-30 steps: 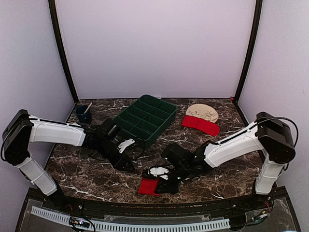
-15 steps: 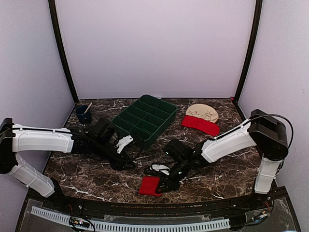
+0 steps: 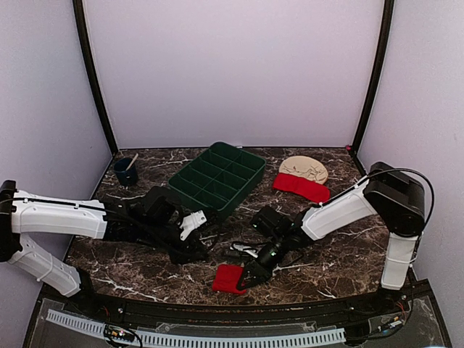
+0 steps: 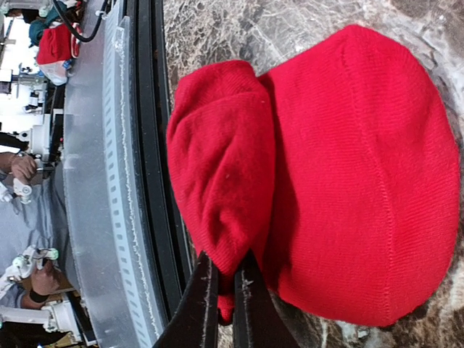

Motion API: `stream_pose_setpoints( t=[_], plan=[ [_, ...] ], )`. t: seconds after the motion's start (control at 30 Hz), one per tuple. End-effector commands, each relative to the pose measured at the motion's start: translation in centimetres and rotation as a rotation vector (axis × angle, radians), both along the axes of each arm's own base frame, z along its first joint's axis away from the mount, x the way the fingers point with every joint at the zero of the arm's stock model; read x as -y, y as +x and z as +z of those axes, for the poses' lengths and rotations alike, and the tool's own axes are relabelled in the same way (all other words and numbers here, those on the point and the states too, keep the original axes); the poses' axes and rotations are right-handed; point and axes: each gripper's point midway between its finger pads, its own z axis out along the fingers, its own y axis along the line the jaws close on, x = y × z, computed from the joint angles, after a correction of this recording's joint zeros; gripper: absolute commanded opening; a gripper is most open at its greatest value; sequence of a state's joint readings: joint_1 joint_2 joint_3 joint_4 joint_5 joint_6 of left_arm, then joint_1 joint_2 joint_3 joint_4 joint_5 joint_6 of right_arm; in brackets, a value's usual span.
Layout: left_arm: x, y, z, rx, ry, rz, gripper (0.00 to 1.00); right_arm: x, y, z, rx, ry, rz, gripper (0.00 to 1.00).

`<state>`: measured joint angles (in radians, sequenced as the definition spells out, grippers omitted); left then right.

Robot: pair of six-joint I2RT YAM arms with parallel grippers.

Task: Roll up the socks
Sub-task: Roll the sock at the center of the board.

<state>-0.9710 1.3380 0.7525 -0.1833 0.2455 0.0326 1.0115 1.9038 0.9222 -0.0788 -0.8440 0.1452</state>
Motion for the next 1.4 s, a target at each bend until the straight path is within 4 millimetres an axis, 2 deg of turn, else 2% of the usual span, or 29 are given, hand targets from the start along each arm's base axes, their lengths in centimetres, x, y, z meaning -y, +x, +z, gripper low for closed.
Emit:
stream_pose_setpoints(
  t=[0.0,0.23,0.83,1.37],
  plan=[
    [1.0,-1.5,-0.1,0.028,-0.001,-0.09,0.36,0.4,-0.6,-0.4,-0.079,-0.011,-0.006,0.03],
    [1.9,-3.0,-1.7,0.041,0.052,-0.167,0.37,0.7,-0.6,-0.5,-0.135,-0.01,-0.031,0.03],
    [5.2,-6.6,-3.3,0.048,0.08,-0.363,0.4,1.2,-0.1,-1.2,-0.211,-0.025,-0.06,0.03],
    [5.5,-7.1,-5.3,0.064,0.138,-0.412,0.4,1.4,-0.2,-1.2,-0.222,-0.021,-0.056,0.03]
  ],
)
